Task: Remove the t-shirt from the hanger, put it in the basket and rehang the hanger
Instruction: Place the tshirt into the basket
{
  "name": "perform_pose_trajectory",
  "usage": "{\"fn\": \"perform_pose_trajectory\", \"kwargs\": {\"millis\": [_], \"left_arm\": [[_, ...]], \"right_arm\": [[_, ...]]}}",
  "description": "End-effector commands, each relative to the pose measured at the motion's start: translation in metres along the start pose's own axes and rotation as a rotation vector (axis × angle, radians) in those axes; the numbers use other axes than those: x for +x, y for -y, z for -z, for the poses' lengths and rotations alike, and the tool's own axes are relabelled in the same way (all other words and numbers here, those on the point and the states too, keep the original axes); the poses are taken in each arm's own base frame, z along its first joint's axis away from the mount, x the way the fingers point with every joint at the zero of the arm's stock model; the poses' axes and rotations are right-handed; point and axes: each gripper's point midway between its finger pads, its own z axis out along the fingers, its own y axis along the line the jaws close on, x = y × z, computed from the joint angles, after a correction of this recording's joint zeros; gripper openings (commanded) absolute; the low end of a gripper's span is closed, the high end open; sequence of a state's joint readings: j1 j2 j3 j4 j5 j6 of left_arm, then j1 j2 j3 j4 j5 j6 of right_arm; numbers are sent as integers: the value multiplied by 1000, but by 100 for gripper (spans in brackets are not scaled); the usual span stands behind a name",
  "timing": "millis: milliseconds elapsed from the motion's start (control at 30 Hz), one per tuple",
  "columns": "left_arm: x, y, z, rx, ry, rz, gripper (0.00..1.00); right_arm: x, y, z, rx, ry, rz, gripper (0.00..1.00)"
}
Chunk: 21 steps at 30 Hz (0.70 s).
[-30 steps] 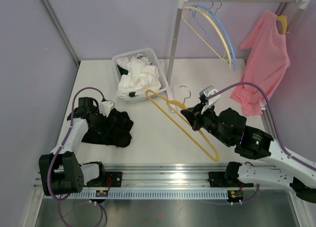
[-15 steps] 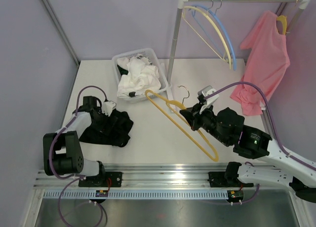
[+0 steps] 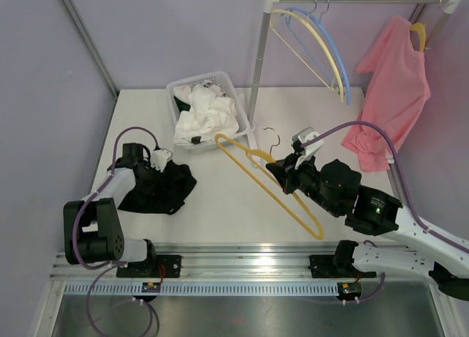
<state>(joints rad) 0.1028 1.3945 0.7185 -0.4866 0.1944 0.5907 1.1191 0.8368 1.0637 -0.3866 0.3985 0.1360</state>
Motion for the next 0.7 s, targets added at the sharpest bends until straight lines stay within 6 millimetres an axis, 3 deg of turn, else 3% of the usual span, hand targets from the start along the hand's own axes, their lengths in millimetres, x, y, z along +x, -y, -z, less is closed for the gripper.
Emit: {"fn": "perform_pose_trajectory", "kwargs": {"millis": [0,67,267,300,500,533,633,667], "left_arm": [[-3,0,18,-28,40,-16,0],[-7,3,32,-37,70,-19,0],[-46,16,93,-20,241,-48,0],[-64,14,110,-23,295,-60,0],[-116,14,173,-6,439,-46,0],[-134,9,195,-23,483,-41,0],[-163,3,229,-36,558,-13,0],[-184,-3,254,-60,617,-23,0]], "right_arm": [[-32,-7,3,-31,91,-42,0],[-32,-7,3,-31,91,-41,0],[-35,-7,3,-29,107,-45,0],[-37,-5,4,-19,119,-50,0],[-49,11,11,46,198,-71,0],[-49,13,11,56,205,-72,0],[-51,17,12,78,212,-74,0],[-51,17,12,76,214,-75,0]]}}
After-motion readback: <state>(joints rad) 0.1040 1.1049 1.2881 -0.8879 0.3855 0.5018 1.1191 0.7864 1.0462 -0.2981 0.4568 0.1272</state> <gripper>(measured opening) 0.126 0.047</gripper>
